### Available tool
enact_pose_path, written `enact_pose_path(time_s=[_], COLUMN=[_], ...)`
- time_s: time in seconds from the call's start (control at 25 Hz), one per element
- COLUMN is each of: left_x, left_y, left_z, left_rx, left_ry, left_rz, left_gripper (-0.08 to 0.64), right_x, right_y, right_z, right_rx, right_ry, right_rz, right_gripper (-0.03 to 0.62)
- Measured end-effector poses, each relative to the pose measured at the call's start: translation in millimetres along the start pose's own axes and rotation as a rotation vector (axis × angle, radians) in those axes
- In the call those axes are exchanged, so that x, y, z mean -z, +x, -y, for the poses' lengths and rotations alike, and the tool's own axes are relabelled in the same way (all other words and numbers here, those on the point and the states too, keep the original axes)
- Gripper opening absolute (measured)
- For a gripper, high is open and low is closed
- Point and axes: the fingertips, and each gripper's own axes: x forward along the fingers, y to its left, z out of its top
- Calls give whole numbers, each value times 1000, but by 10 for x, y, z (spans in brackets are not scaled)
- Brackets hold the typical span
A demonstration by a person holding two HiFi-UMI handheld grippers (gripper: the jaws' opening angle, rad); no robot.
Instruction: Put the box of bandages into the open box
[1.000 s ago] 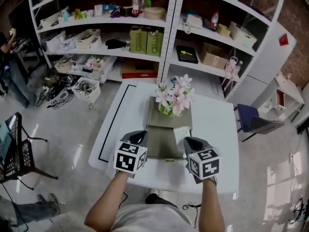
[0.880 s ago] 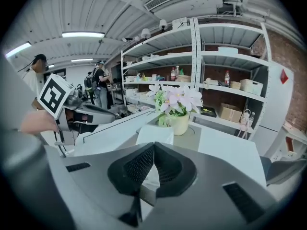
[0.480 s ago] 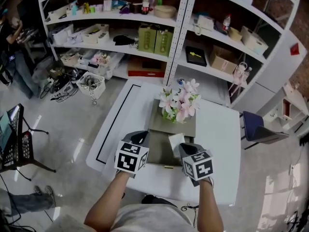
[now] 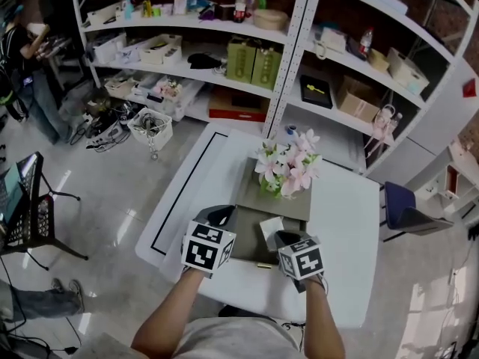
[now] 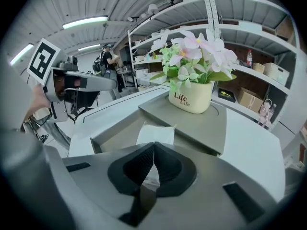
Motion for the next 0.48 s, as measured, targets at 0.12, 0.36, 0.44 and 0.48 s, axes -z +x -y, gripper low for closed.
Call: enact_pose_path(time_s=[0.12,0.36,0.44,0.48], left_x=[2,16,23,25], left_y=[-10,-7,4,9], left_z=[-22,-72,-79,-83], left_rx=[-7,-23,-26,-27], left_ry=[-6,-11,-11,-12], left_rz=[0,-2,-4,-5], left_gripper=[3,3,3,3], right_x=[43,67,86,91], right_y=[93,208,248,265], right_z=[-19,-16,-11,-10], right_rx=[-14,-31,-35,-36], right_ry=[-8,-10,-9,-8], right_rz=[-34,-66,-74,-76], right_gripper=[5,6,6,8])
